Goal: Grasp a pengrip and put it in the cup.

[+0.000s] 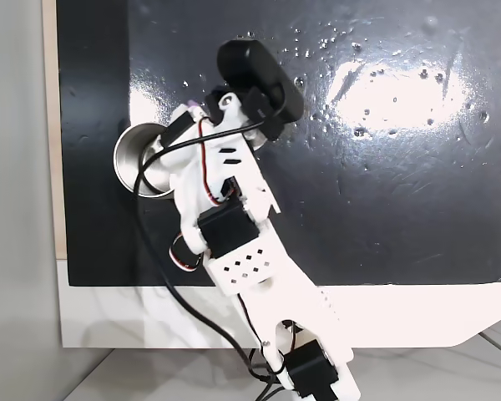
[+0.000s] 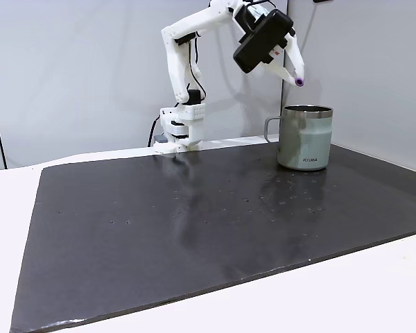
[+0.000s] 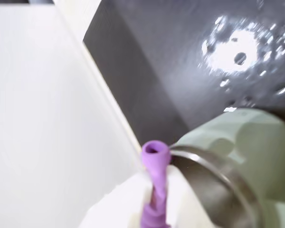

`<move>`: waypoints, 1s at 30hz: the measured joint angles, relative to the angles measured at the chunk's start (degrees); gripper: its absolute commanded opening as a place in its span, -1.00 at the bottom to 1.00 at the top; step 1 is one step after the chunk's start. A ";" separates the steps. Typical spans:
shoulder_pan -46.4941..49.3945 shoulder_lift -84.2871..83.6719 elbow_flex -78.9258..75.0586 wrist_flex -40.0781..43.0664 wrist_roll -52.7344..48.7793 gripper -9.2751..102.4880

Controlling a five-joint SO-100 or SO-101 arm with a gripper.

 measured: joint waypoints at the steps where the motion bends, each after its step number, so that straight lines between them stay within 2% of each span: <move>1: -1.14 0.00 0.44 -0.88 0.44 -0.83; 5: -3.69 0.00 2.99 -4.66 1.32 -0.83; 11: -6.59 0.00 3.16 -5.89 2.37 -0.81; 16: -6.33 0.00 3.34 -5.89 2.37 -0.52; 20: -6.68 0.00 3.52 -5.36 2.37 -0.37; 30: -7.91 0.00 5.19 -3.60 1.58 -0.34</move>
